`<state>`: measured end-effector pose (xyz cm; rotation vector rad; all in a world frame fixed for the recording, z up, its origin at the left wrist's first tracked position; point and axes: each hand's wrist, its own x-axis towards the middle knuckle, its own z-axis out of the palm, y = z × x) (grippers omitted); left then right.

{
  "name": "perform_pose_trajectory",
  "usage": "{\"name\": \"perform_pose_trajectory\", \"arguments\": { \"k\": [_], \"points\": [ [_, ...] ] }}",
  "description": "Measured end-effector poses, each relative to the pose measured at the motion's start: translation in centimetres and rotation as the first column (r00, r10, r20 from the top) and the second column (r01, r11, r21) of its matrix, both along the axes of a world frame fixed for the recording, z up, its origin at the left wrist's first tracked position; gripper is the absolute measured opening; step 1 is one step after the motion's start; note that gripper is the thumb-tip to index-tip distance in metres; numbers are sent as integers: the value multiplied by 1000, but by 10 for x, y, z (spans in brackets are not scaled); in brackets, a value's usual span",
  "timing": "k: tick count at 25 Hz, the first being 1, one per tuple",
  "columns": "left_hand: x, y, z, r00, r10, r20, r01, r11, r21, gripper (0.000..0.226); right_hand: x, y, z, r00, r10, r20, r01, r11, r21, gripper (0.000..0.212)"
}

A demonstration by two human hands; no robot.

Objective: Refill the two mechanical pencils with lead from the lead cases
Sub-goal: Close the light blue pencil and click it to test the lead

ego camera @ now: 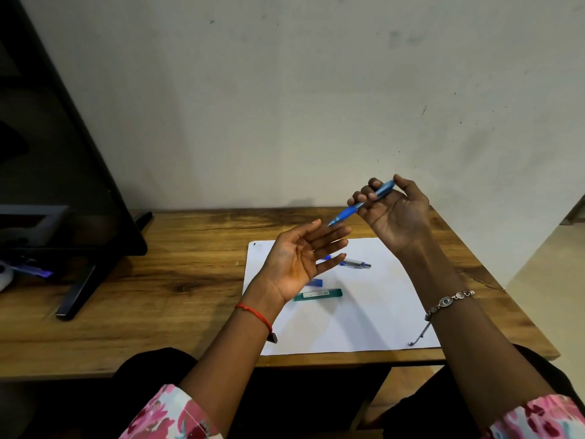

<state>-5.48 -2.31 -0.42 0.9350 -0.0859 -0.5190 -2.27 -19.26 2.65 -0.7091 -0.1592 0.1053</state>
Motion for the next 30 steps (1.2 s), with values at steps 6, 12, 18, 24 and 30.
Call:
{"name": "perform_pose_trajectory", "arguments": {
  "k": [6,12,18,24,30],
  "points": [
    [-5,-2,6,997,-59,43,56,997,51,36,-3,6,9,998,62,11,-63,993,101,40],
    [-7,-3,6,993,-97,61,91,991,97,39,-13,15,32,993,113,29,-116,982,149,56],
    [-8,-5,4,993,-107,57,101,990,99,36,-42,28,82,980,108,170,-123,989,84,58],
    [-9,-6,4,993,-105,46,101,990,98,37,-60,29,100,971,83,226,-105,991,88,45],
    [-9,-6,4,994,-102,42,97,991,92,36,-60,26,98,976,11,219,-30,996,84,49]
  ]
}}
